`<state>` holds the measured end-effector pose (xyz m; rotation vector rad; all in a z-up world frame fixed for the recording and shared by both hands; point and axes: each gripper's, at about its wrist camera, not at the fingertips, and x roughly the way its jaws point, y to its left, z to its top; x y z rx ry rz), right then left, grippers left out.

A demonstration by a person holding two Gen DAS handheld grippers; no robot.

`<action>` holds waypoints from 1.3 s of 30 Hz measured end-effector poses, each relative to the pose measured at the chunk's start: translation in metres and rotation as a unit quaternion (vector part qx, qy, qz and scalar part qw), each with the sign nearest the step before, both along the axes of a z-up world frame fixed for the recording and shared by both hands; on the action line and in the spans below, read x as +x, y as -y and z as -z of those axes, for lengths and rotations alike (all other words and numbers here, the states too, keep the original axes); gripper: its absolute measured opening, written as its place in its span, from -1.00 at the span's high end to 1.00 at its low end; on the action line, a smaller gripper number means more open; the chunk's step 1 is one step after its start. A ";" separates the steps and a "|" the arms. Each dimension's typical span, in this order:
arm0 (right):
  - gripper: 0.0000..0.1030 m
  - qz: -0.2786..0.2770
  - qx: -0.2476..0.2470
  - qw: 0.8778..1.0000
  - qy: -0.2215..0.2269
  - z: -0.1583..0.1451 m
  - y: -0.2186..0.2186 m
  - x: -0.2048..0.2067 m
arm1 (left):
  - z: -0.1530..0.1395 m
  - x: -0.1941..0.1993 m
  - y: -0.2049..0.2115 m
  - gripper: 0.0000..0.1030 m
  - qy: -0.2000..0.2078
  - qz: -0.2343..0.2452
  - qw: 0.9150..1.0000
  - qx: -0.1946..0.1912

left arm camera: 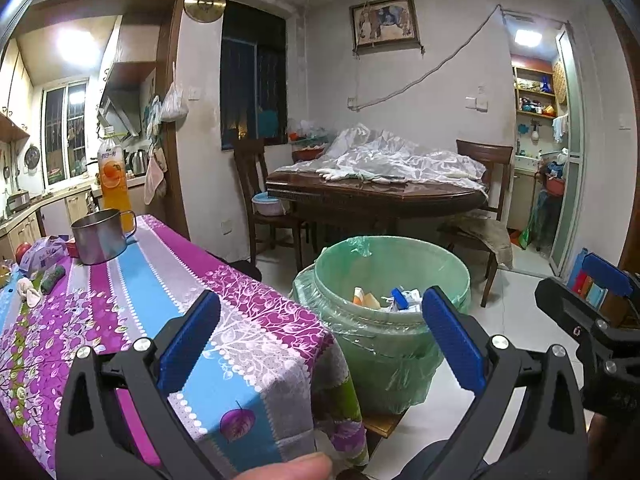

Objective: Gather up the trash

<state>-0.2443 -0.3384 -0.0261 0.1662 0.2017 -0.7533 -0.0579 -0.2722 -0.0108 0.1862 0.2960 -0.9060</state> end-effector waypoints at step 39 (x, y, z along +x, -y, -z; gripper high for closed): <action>-0.90 0.051 -0.024 0.998 0.035 0.008 -0.006 -0.072 | 0.002 -0.044 0.006 -0.89 0.028 0.077 0.996 -0.020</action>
